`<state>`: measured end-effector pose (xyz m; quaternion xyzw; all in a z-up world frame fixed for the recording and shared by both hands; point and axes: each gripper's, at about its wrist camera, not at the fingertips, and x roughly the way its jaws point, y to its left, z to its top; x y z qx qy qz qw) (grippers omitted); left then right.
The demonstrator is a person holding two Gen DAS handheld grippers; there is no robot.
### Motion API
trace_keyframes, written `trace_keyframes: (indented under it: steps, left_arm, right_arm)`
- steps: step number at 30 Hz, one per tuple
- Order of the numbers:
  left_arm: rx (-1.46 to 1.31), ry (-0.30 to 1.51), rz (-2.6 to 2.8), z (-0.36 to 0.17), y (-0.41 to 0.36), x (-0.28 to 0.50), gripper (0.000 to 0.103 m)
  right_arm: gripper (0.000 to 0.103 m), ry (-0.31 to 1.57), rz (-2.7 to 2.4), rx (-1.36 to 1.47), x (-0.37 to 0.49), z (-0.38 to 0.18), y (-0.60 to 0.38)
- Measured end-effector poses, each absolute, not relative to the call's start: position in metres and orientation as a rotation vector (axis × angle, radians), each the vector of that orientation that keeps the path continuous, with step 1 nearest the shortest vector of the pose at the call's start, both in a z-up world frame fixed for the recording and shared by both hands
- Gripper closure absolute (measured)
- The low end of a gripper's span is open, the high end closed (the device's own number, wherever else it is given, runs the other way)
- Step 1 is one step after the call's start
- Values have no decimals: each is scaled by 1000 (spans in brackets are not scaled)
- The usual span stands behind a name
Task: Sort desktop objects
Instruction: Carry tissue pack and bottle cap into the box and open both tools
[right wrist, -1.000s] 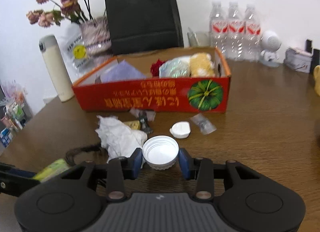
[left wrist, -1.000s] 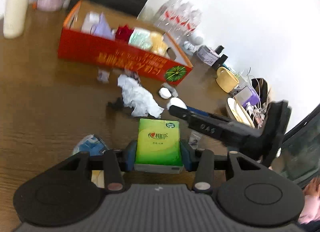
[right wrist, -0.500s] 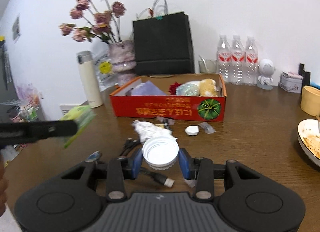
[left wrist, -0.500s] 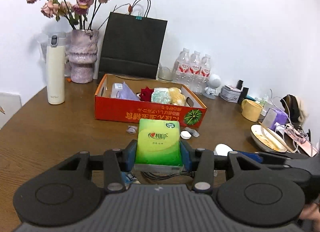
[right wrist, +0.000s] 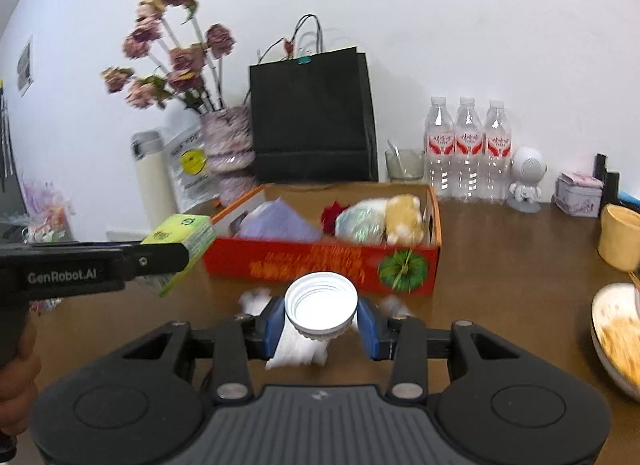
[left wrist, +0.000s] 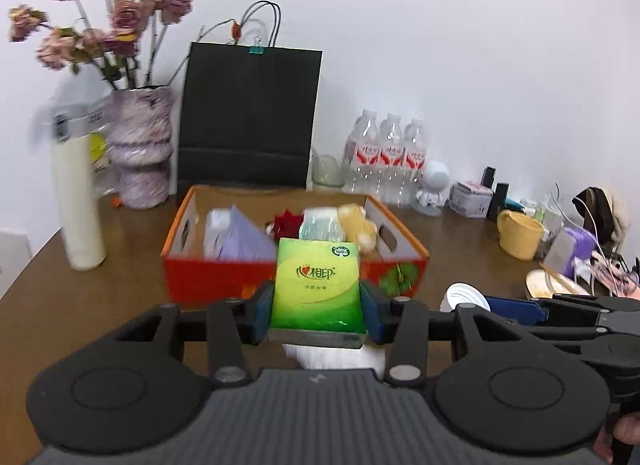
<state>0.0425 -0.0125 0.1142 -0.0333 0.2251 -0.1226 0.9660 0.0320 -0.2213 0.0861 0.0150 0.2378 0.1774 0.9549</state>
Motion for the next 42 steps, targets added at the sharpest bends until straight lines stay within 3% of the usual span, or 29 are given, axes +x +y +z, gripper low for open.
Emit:
trace_keyframes:
  steps: [9,14,18,20,21,23,25,28,38,40,42]
  left_arm:
    - [-120,653,-282,99,-43,218,57]
    - [-135,748,-271,69,-54,267,57]
    - [-189,818,-268,54,-52,277,48]
    - [-185,834,-319,54,-48,279,38]
    - [-173,828,-342,56,-44,276,36]
    - [-125,787,-337,65,-31,268,25]
    - [-56,732,-331,73,-18,260,22]
    - [31,724,-268,73,2,253,22]
    - [-61,806,-196,59,18,237,23]
    - [-54,808,-194,59,17,236,23]
    - [-61,805,-191,60,18,235,24]
  right_arm:
    - [65,577,285,31,189,95,-219]
    - [65,667,239,-10,246,74,-220]
    - [63,709,247,-14,264,62,-218]
    - [60,718,228,-29,270,58,-218]
    - [52,725,224,-18,271,56,-219]
    - [50,731,243,33,271,56,-225]
    - [50,728,274,68,268,58,-228]
    - [50,738,301,93,263,64,-227]
    - [58,838,298,-7,257,42,-203]
    - [66,812,268,-47,257,40,-205]
    - [67,804,247,-79,258,40,-207]
